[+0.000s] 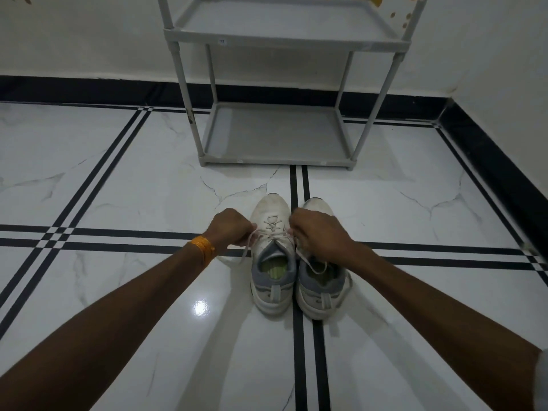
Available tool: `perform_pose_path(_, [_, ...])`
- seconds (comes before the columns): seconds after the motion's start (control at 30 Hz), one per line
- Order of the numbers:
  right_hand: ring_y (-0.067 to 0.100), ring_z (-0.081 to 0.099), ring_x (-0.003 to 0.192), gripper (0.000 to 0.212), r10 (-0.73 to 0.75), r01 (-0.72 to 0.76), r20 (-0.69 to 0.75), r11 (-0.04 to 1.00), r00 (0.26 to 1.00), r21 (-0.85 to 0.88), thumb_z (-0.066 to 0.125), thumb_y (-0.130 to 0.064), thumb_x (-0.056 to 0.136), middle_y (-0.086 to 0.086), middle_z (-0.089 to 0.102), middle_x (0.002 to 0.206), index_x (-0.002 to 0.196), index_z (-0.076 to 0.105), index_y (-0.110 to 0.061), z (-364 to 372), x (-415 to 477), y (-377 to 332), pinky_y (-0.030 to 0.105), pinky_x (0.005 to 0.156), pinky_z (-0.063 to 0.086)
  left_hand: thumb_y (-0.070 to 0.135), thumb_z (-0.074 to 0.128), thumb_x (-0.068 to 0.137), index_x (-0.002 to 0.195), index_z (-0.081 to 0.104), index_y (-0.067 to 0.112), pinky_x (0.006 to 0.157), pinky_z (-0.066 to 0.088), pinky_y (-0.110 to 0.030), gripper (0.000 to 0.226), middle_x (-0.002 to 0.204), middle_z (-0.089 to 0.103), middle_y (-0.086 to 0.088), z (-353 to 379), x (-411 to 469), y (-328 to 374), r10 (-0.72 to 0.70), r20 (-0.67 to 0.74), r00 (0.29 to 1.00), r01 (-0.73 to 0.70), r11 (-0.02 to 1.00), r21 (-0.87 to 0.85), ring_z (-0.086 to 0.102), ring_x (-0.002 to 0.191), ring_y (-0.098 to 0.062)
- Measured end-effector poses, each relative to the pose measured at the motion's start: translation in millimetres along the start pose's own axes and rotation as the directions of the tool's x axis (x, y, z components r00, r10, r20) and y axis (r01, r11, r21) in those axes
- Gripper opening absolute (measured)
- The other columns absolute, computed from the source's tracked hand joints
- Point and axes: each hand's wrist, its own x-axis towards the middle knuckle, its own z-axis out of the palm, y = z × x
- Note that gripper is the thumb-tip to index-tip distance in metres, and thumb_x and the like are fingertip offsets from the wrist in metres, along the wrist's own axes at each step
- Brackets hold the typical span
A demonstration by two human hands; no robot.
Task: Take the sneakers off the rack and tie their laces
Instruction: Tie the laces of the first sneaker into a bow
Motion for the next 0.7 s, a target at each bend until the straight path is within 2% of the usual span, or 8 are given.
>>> perform_pose_path(0.07, [0.023, 0.059, 0.082, 0.020, 0.024, -0.020, 0.076, 0.998, 0.997, -0.058, 0.046, -0.029, 0.098, 0.003, 0.064, 0.096, 0.093, 0.059, -0.014, 2.3, -11.1, 11.2, 0.030, 0.062, 0.034, 0.022, 0.064, 0.088, 0.066, 0.072, 0.004, 0.060, 0.048, -0.026, 0.029, 0.062, 0.068, -0.007, 0.4, -2.6, -9.4, 0.116, -0.050, 0.992, -0.106, 0.979, 0.174, 0.060, 0.055, -0.015])
perform_pose_path(0.13, [0.025, 0.061, 0.085, 0.020, 0.017, -0.005, 0.122, 0.996, 0.992, -0.094, 0.047, -0.028, 0.096, 0.004, 0.066, 0.098, 0.095, 0.061, -0.013, 4.8, -15.6, 13.8, 0.031, 0.063, 0.034, 0.023, 0.062, 0.090, 0.071, 0.074, 0.004, 0.057, 0.043, -0.023, 0.029, 0.064, 0.066, -0.006, 5.0, -5.7, -13.9, 0.202, -0.084, 0.976, -0.173, 0.947, 0.271, 0.059, 0.060, -0.017])
perform_pose_path(0.3, [0.028, 0.058, 0.091, 0.017, -0.055, 0.094, 0.143, 0.955, 0.988, -0.281, 0.051, -0.025, 0.090, 0.007, 0.067, 0.092, 0.088, 0.065, -0.013, 0.3, -8.1, 10.0, 0.034, 0.071, 0.029, 0.030, 0.061, 0.093, 0.082, 0.076, 0.004, 0.056, 0.040, -0.021, 0.032, 0.070, 0.071, -0.006, 11.2, -4.0, -19.9, 0.275, -0.153, 0.949, -0.211, 0.918, 0.336, 0.060, 0.061, -0.016])
perform_pose_path(0.4, [0.029, 0.055, 0.101, 0.019, -0.066, 0.156, 0.222, 0.895, 0.973, -0.418, 0.055, -0.027, 0.088, 0.008, 0.068, 0.101, 0.097, 0.064, -0.012, 3.8, -8.6, 7.2, 0.040, 0.081, 0.033, 0.029, 0.060, 0.093, 0.082, 0.076, 0.004, 0.063, 0.042, -0.026, 0.032, 0.075, 0.074, -0.011, 15.3, -5.3, -23.1, 0.300, -0.211, 0.930, -0.211, 0.908, 0.362, 0.059, 0.062, -0.019])
perform_pose_path(0.5, [0.031, 0.053, 0.109, 0.024, -0.069, 0.184, 0.243, 0.850, 0.968, -0.493, 0.056, -0.026, 0.089, 0.009, 0.067, 0.110, 0.105, 0.063, -0.010, 2.2, -10.1, 5.7, 0.043, 0.089, 0.035, 0.028, 0.060, 0.093, 0.078, 0.077, 0.005, 0.069, 0.055, -0.030, 0.032, 0.072, 0.075, -0.012, 16.9, -3.4, -25.9, 0.253, -0.243, 0.936, -0.190, 0.948, 0.256, 0.067, 0.063, -0.023])
perform_pose_path(0.6, [0.031, 0.051, 0.111, 0.023, -0.010, 0.136, 0.254, 0.863, 0.967, -0.486, 0.055, -0.024, 0.090, 0.010, 0.066, 0.113, 0.108, 0.062, -0.011, 3.7, -11.8, 1.7, 0.043, 0.090, 0.036, 0.022, 0.062, 0.093, 0.082, 0.074, -0.002, 0.069, 0.061, -0.033, 0.029, 0.073, 0.071, -0.014, 22.5, -4.5, -28.4, 0.113, -0.209, 0.971, -0.124, 0.991, -0.041, 0.068, 0.061, -0.025])
perform_pose_path(0.67, [0.031, 0.054, 0.102, 0.009, 0.075, -0.007, 0.206, 0.950, 0.976, -0.313, 0.053, -0.021, 0.091, 0.010, 0.065, 0.102, 0.091, 0.060, -0.015, 4.6, -12.5, 1.7, 0.039, 0.080, 0.038, 0.020, 0.060, 0.094, 0.085, 0.071, -0.001, 0.066, 0.060, -0.034, 0.025, 0.075, 0.068, -0.014, 21.7, -7.0, -30.1, 0.132, -0.150, 0.980, -0.157, 0.973, -0.169, 0.063, 0.062, -0.021])
perform_pose_path(0.7, [0.030, 0.056, 0.093, 0.016, 0.148, -0.122, 0.184, 0.982, 0.972, -0.146, 0.051, -0.019, 0.092, 0.009, 0.064, 0.091, 0.076, 0.052, -0.017, 3.9, -12.3, 3.5, 0.035, 0.072, 0.037, 0.019, 0.060, 0.095, 0.087, 0.068, 0.001, 0.062, 0.059, -0.033, 0.022, 0.076, 0.067, -0.013, 18.3, -9.0, -31.2, 0.186, -0.117, 0.975, -0.207, 0.957, -0.205, 0.061, 0.063, -0.019])
